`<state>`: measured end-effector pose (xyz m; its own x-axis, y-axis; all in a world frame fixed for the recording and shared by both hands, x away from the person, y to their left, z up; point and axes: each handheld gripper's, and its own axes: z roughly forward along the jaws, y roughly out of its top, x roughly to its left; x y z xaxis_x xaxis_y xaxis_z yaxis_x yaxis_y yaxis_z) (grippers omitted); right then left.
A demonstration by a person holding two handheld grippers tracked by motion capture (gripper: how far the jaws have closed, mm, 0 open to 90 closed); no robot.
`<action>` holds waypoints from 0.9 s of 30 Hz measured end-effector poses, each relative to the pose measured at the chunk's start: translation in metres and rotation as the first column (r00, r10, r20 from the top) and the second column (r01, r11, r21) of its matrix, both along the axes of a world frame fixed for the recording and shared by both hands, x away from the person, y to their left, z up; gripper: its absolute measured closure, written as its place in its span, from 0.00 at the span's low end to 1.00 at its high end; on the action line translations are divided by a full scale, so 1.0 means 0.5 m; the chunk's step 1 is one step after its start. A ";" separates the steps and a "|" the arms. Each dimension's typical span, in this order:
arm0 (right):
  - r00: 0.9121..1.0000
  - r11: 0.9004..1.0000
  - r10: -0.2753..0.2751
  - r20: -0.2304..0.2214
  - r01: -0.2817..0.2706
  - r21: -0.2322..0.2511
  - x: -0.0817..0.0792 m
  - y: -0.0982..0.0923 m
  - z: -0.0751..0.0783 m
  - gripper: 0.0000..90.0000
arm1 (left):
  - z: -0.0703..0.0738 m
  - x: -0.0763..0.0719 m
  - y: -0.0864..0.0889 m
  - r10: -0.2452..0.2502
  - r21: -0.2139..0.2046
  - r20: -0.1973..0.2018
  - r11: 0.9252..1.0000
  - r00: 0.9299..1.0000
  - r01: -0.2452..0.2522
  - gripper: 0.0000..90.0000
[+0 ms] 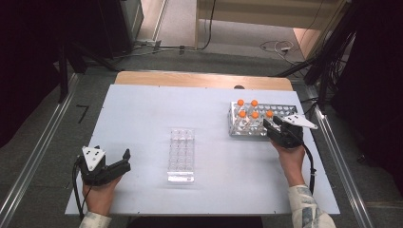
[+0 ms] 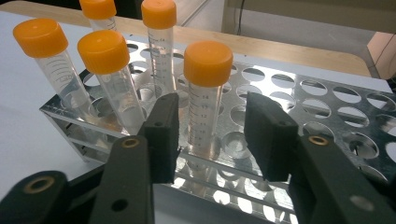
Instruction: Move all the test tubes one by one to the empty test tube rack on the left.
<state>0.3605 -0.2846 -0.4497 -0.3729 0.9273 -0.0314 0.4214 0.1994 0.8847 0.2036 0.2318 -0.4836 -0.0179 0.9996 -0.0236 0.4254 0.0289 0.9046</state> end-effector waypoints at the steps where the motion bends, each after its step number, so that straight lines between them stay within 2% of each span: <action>1: 1.000 1.000 0.004 -0.001 -0.004 0.001 0.005 0.002 -0.002 0.67 | 0.000 0.000 0.000 0.000 0.000 0.000 1.000 1.000 0.000 0.05; 9: 1.000 1.000 0.014 -0.004 -0.014 -0.002 0.019 0.013 -0.006 0.79 | 0.000 0.000 0.000 0.005 0.002 -0.001 1.000 1.000 -0.005 0.05; 15: 1.000 1.000 0.014 0.005 -0.014 0.004 0.018 0.014 -0.003 0.79 | 0.000 0.000 0.001 0.005 0.002 -0.003 1.000 1.000 -0.005 0.05; 18: 0.999 1.000 0.016 0.030 -0.017 0.021 0.012 0.011 0.013 0.79 | 0.000 0.000 0.001 0.003 0.002 -0.004 1.000 1.000 -0.003 0.05; 19: 0.999 0.999 0.015 0.048 -0.017 0.043 0.006 0.008 0.029 0.79 | 0.000 0.000 0.001 0.002 0.002 -0.004 1.000 1.000 -0.002 0.05; 27: 0.996 0.997 0.019 0.086 -0.024 0.069 -0.018 0.001 0.071 0.79 | 0.000 0.000 0.000 0.004 0.003 -0.007 1.000 1.000 -0.004 0.06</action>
<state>0.3514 -0.2843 -0.4141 -0.3915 0.9202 0.0003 0.3399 0.1443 0.9293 0.2036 0.2321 -0.4836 -0.0217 0.9996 -0.0204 0.4318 0.0278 0.9015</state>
